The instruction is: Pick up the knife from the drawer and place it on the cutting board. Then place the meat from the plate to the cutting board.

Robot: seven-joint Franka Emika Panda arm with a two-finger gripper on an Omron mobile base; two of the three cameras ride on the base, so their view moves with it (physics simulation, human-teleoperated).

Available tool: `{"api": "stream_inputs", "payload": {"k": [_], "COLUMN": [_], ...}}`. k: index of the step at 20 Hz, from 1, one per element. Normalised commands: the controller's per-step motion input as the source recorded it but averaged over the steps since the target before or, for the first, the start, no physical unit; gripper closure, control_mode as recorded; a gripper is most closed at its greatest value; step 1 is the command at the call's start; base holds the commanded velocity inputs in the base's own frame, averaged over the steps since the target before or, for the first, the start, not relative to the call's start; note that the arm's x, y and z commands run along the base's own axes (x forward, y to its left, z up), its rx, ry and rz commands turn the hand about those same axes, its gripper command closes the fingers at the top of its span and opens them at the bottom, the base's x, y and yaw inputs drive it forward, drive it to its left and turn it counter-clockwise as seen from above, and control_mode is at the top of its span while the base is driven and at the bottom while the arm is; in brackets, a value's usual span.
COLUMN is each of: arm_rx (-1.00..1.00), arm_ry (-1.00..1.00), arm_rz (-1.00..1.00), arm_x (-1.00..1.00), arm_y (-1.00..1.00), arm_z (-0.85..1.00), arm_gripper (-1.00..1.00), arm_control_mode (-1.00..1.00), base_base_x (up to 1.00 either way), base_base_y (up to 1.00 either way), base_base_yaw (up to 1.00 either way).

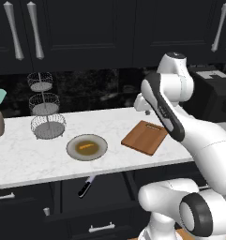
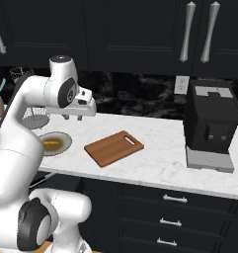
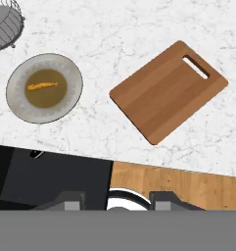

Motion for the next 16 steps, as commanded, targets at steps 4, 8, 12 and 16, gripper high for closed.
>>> {"api": "stream_inputs", "payload": {"k": [4,8,12,16], "arm_rx": [-0.04,-0.03,0.00,0.00], "arm_ry": [-0.03,-0.05,0.00,0.03], "arm_rz": [0.00,0.00,0.00,0.00], "arm_x": [-0.06,-0.05,-0.07,-0.36], "arm_y": [0.01,0.00,0.00,0.00], "arm_z": [-0.03,0.00,0.00,-0.30], "arm_gripper": [-1.00,-1.00,-1.00,-1.00], "arm_control_mode": [-1.00,-1.00,-1.00,-1.00], "base_base_x": [0.00,0.00,0.00,0.00], "base_base_y": [0.00,0.00,0.00,0.00], "base_base_yaw": [0.00,0.00,0.00,0.00]}}
